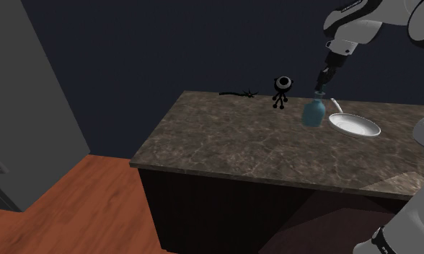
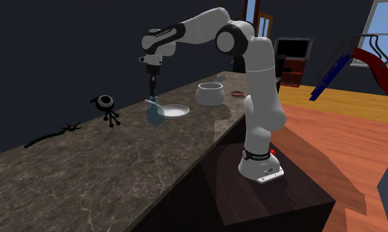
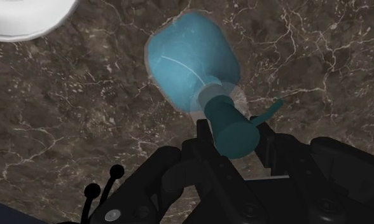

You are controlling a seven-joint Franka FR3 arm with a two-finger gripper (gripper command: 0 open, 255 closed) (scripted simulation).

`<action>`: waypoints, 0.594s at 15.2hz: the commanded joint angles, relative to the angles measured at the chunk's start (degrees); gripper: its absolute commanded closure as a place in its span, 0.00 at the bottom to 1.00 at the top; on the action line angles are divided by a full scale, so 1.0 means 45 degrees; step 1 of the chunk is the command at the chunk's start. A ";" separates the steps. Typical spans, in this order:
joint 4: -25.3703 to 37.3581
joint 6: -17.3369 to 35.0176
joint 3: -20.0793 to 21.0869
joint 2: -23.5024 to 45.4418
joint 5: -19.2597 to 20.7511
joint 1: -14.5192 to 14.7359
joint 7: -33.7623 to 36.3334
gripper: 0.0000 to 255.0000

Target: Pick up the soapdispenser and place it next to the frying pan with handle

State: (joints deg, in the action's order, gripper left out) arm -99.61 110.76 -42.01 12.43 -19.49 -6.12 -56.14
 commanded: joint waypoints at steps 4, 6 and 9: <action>-0.0596 0.0748 0.0080 0.0232 -0.0261 -0.0022 -0.0259 1.00; -0.0820 0.1036 0.0117 0.0339 -0.0380 -0.0040 -0.0375 1.00; -0.0982 0.1252 0.0149 0.0426 -0.0477 -0.0057 -0.0467 1.00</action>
State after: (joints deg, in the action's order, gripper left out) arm -103.97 116.17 -41.38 14.20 -21.48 -6.33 -58.12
